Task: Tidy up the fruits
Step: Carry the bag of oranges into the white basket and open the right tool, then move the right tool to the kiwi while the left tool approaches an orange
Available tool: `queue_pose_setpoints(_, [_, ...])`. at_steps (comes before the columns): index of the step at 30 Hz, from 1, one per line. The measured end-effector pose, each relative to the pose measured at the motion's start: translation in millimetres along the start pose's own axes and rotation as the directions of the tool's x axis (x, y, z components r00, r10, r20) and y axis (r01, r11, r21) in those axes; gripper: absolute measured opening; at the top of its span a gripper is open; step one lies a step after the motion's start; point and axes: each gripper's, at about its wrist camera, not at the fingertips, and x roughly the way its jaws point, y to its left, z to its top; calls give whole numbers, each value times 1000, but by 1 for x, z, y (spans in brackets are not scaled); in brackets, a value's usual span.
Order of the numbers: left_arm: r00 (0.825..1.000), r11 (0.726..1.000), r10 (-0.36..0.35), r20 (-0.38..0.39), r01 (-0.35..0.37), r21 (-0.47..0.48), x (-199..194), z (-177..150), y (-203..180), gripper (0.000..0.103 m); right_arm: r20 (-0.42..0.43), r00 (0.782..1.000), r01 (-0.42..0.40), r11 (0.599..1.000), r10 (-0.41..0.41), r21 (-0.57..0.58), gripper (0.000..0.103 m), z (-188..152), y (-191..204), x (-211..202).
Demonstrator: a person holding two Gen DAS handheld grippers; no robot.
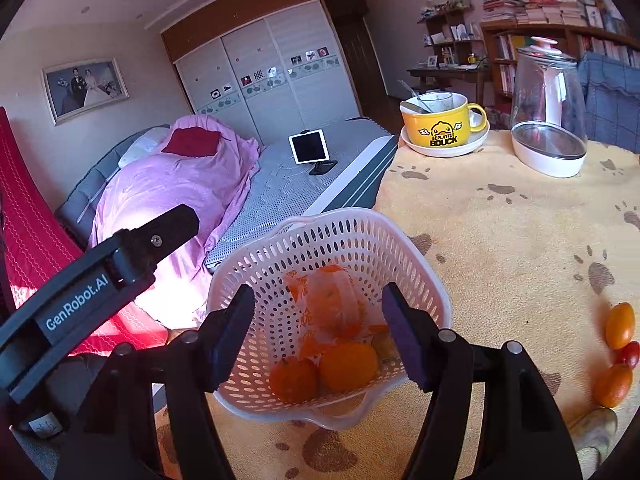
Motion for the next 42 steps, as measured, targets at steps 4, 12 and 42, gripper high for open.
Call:
queue_pose_setpoints(4, [1000, 1000, -6, 4, 6, 14, -2, -1, -5, 85, 31, 999, 32, 999, -32, 0, 66, -4, -5, -13])
queue_pose_setpoints(12, [1000, 999, -19, 11, 19, 40, -8, -4, -15, 85, 48, 996, 72, 997, -74, 40, 67, -7, -25, -26])
queue_pose_setpoints(42, [997, 973, -76, -8, 76, 219, -8, -36, -75, 92, 79, 874, 481, 877, -479, -9, 74, -30, -75, -63])
